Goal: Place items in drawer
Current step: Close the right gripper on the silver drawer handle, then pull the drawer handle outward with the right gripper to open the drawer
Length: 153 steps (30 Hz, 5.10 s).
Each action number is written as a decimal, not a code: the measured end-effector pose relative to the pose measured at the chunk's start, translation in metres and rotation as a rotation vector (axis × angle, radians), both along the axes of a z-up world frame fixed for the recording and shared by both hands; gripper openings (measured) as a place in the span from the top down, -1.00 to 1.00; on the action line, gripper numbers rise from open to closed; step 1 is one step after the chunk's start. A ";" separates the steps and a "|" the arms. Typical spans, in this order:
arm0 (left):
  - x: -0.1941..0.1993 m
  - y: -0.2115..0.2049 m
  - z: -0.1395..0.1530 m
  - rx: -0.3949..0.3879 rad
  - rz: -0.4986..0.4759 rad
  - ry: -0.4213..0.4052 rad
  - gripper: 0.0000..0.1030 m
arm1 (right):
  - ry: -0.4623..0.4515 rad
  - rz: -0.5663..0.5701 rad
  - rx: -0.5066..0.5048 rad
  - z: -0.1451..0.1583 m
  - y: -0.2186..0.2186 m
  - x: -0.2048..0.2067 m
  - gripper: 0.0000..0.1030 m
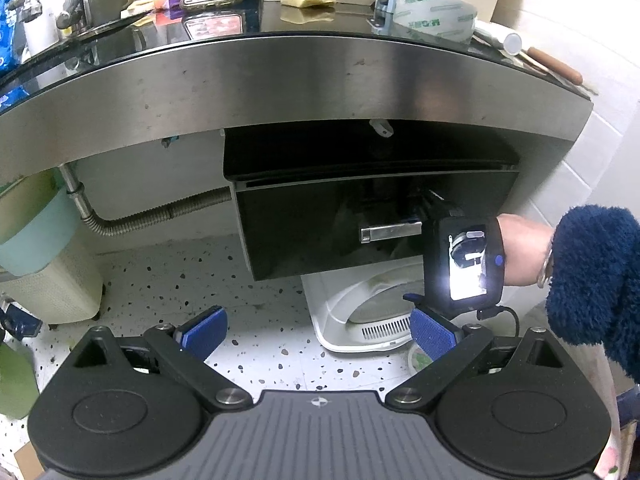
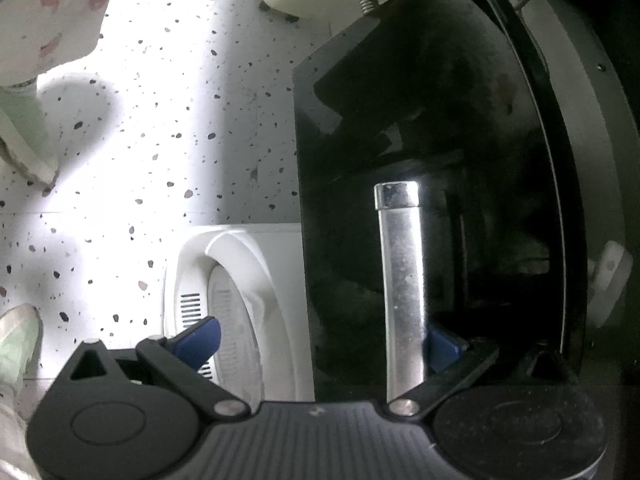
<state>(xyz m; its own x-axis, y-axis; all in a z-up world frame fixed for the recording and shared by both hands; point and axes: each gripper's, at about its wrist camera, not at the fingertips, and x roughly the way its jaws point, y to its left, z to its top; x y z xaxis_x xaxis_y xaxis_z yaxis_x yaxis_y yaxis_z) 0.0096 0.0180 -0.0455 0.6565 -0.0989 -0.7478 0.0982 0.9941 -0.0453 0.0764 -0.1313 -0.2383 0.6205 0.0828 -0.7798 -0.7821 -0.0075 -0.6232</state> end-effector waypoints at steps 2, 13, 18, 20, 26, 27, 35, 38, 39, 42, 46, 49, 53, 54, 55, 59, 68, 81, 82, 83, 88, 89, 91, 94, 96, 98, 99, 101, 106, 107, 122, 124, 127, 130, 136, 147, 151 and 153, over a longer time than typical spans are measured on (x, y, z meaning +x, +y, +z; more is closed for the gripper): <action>-0.001 -0.001 0.000 0.006 -0.004 -0.002 -0.92 | 0.007 -0.003 -0.003 -0.001 0.001 -0.001 -1.00; -0.002 -0.002 -0.001 0.007 -0.012 0.001 -0.92 | 0.030 0.044 0.007 0.004 -0.008 -0.022 -1.00; -0.003 -0.007 -0.004 0.025 -0.029 0.006 -0.92 | 0.040 0.049 0.052 0.006 -0.013 -0.035 -1.00; -0.003 -0.008 -0.005 0.029 -0.031 0.006 -0.92 | 0.044 0.043 0.093 0.007 -0.017 -0.042 -1.00; -0.003 -0.016 -0.003 0.050 -0.062 -0.030 -0.92 | 0.057 0.024 0.143 0.013 -0.021 -0.059 -1.00; -0.003 -0.018 -0.004 0.052 -0.074 -0.034 -0.92 | 0.061 0.022 0.164 0.016 -0.022 -0.062 -1.00; -0.009 -0.029 -0.003 0.000 -0.153 -0.066 -0.92 | 0.006 -0.156 0.495 0.057 -0.037 -0.084 -1.00; -0.012 -0.031 0.003 0.001 -0.161 -0.110 -0.92 | 0.036 -0.353 0.714 0.079 -0.054 -0.083 -1.00; -0.013 -0.031 0.005 -0.008 -0.162 -0.117 -0.92 | 0.049 -0.425 0.793 0.086 -0.060 -0.082 -1.00; -0.015 -0.032 0.008 -0.027 -0.164 -0.112 -0.92 | 0.053 -0.550 0.884 0.094 -0.063 -0.082 -1.00; -0.020 -0.034 0.007 -0.003 -0.165 -0.101 -0.92 | 0.059 -0.717 1.003 0.105 -0.067 -0.083 -1.00; -0.026 -0.030 0.008 -0.008 -0.152 -0.105 -0.92 | 0.063 -0.843 1.088 0.113 -0.071 -0.084 -1.00; -0.029 -0.023 0.011 -0.014 -0.084 -0.118 -0.92 | 0.031 -0.944 1.087 0.121 -0.075 -0.084 -1.00; -0.030 -0.022 0.013 -0.005 -0.067 -0.125 -0.92 | 0.019 -0.963 1.083 0.122 -0.075 -0.084 -1.00; -0.030 -0.021 0.014 0.004 -0.050 -0.132 -0.92 | 0.007 -0.957 1.092 0.123 -0.075 -0.087 -1.00; -0.024 -0.018 0.013 0.046 -0.038 -0.137 -0.92 | -0.038 -1.008 1.108 0.126 -0.076 -0.082 -1.00; -0.019 -0.015 0.008 0.086 0.008 -0.164 -0.91 | -0.023 -1.087 1.007 0.113 -0.074 -0.048 -1.00; -0.017 -0.014 0.010 0.059 -0.009 -0.144 -0.92 | 0.114 -1.133 0.880 0.082 -0.047 -0.014 -1.00; -0.017 -0.014 0.010 0.056 -0.011 -0.145 -0.92 | 0.113 -1.136 0.871 0.081 -0.046 -0.012 -1.00; -0.017 -0.015 0.011 0.052 -0.017 -0.145 -0.92 | 0.113 -1.140 0.862 0.081 -0.044 -0.011 -1.00; -0.019 -0.019 0.011 0.063 -0.035 -0.148 -0.92 | 0.097 -1.156 0.811 0.078 -0.036 -0.006 -1.00; -0.018 -0.020 0.011 0.073 -0.035 -0.151 -0.92 | 0.091 -1.160 0.800 0.077 -0.033 -0.005 -1.00; -0.018 -0.021 0.010 0.081 -0.037 -0.154 -0.92 | 0.090 -1.174 0.789 0.077 -0.031 -0.006 -1.00; -0.019 -0.022 0.010 0.079 -0.043 -0.156 -0.92 | 0.111 -1.180 0.792 0.078 -0.028 -0.008 -1.00; -0.019 -0.022 0.011 0.080 -0.045 -0.156 -0.92 | 0.127 -1.187 0.799 0.078 -0.027 -0.008 -1.00; -0.017 -0.021 0.011 0.081 -0.042 -0.154 -0.92 | 0.141 -1.197 0.806 0.076 -0.027 -0.007 -1.00; -0.017 -0.021 0.011 0.081 -0.043 -0.154 -0.92 | 0.154 -1.213 0.814 0.075 -0.029 -0.006 -1.00; -0.017 -0.022 0.011 0.082 -0.046 -0.155 -0.92 | 0.173 -1.228 0.823 0.073 -0.031 -0.004 -1.00; -0.017 -0.023 0.010 0.084 -0.053 -0.152 -0.92 | 0.174 -1.218 0.843 0.071 -0.033 -0.006 -1.00; -0.017 -0.024 0.010 0.085 -0.054 -0.153 -0.92 | 0.173 -1.215 0.847 0.071 -0.034 -0.006 -1.00; -0.017 -0.025 0.011 0.100 -0.066 -0.152 -0.92 | 0.164 -1.192 0.873 0.067 -0.035 -0.010 -1.00; -0.017 -0.024 0.011 0.099 -0.066 -0.150 -0.92 | 0.165 -1.193 0.872 0.067 -0.034 -0.010 -1.00; -0.017 -0.024 0.011 0.098 -0.067 -0.149 -0.92 | 0.172 -1.199 0.866 0.067 -0.034 -0.011 -1.00; -0.017 -0.024 0.011 0.100 -0.063 -0.150 -0.92 | 0.184 -1.206 0.857 0.068 -0.035 -0.013 -1.00; -0.018 -0.023 0.012 0.097 -0.059 -0.155 -0.92 | 0.196 -1.210 0.851 0.068 -0.036 -0.019 -1.00; -0.016 -0.023 0.014 0.089 -0.058 -0.146 -0.92 | 0.208 -1.221 0.840 0.067 -0.032 -0.013 -1.00; -0.016 -0.024 0.013 0.106 -0.059 -0.138 -0.92 | 0.214 -1.225 0.835 0.066 -0.032 -0.009 -1.00; -0.015 -0.023 0.013 0.106 -0.055 -0.135 -0.92 | 0.217 -1.227 0.832 0.065 -0.032 -0.007 -1.00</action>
<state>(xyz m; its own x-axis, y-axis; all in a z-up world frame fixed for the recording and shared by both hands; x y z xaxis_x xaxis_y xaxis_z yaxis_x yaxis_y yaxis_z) -0.0059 -0.0054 -0.0327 0.7472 -0.0628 -0.6616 0.1510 0.9855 0.0769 0.0696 -0.1632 -0.1731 0.5127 0.0649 -0.8561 -0.1143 0.9934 0.0069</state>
